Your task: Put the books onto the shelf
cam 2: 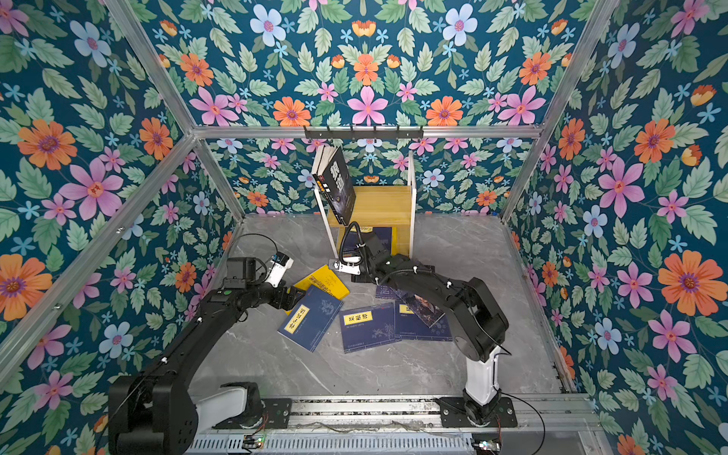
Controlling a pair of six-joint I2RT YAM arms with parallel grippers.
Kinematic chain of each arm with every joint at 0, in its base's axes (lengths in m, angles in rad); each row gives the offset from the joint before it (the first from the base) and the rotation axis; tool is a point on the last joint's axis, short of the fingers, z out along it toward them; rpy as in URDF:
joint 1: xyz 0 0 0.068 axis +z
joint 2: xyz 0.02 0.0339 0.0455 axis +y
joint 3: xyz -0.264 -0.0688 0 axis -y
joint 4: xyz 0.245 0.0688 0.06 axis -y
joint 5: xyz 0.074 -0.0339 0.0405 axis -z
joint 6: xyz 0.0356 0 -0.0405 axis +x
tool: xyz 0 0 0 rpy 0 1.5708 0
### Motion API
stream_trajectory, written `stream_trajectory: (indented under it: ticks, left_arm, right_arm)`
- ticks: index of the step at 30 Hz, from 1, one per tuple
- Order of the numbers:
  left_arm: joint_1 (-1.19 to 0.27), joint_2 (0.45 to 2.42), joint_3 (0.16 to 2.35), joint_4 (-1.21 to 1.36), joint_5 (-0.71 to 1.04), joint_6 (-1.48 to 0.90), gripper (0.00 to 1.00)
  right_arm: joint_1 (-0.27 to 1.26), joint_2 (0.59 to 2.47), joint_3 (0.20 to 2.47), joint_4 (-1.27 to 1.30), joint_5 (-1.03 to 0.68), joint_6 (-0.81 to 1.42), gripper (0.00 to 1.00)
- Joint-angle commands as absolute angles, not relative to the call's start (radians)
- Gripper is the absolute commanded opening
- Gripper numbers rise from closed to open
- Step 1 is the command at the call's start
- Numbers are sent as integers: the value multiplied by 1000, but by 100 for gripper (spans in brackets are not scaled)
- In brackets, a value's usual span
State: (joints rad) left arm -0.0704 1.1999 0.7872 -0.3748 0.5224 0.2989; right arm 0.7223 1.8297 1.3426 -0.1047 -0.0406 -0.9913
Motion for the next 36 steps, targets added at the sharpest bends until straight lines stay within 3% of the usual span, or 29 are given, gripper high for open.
stream_trajectory:
  ticks: [1, 9, 18, 29, 36]
  left_arm:
    - [-69, 1217, 802, -422, 516, 354, 86]
    - [-71, 1271, 800, -446, 528, 374, 66]
    - [-87, 1331, 782, -490, 519, 441, 58]
    - [-95, 1396, 775, -463, 467, 448, 39]
    - [-100, 1436, 779, -453, 426, 453, 19]
  right_arm:
    - [765, 1760, 1243, 23, -38, -993, 69]
    - [904, 1675, 1043, 181, 25, -1000, 81]
    - [1030, 1716, 924, 363, 85, -1036, 82]
    - [1066, 1822, 865, 524, 136, -1059, 81]
    - [1072, 1882, 864, 564, 162, -1092, 81]
